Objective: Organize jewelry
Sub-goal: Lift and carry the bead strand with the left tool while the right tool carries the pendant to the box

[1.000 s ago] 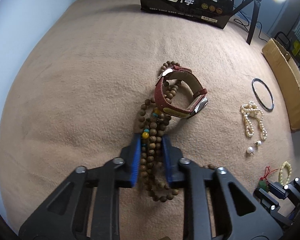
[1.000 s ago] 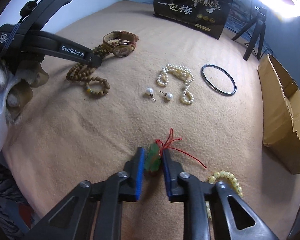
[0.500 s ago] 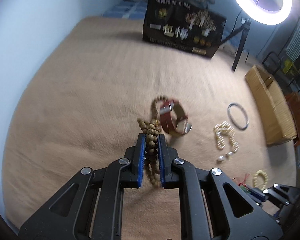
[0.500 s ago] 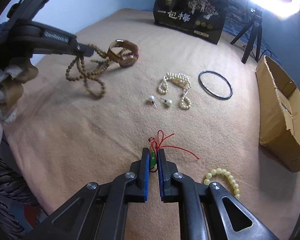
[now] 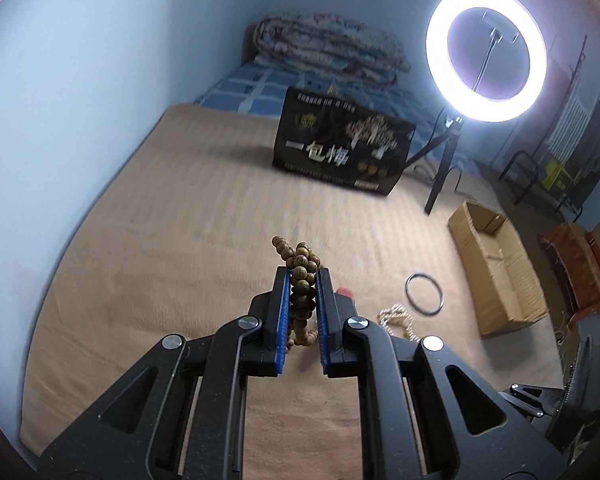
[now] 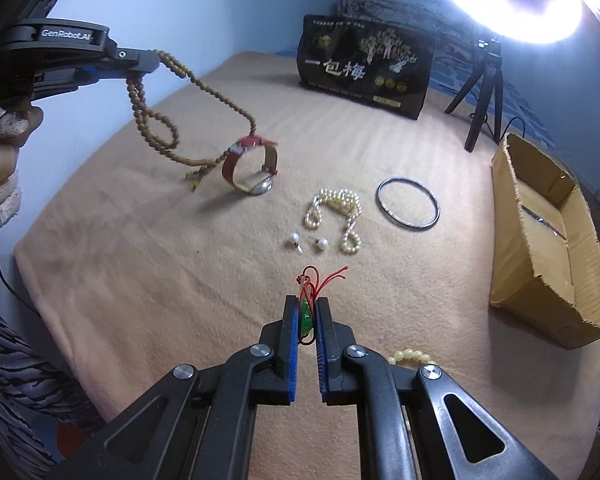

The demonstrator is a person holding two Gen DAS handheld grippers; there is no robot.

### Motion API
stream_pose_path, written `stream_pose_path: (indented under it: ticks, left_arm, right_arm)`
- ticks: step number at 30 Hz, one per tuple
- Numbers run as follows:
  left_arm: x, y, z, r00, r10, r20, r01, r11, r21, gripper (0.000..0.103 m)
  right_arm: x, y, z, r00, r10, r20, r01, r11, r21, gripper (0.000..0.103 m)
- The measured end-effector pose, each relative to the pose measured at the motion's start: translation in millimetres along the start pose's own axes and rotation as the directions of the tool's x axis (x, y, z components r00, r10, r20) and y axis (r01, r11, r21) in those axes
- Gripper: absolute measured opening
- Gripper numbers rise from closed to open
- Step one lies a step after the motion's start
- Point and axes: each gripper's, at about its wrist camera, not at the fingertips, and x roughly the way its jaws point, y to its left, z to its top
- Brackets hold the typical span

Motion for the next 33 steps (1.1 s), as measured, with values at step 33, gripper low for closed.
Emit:
stream_pose_path:
  ticks: [33]
  left_arm:
    - [-40,-149,60,0.947,-0.287,0.145,0.271,0.955,0.123,0.01]
  right_arm:
    - [-79,-112,28,0.974,-0.143,0.177,0.112,0.979,0.172,0.005]
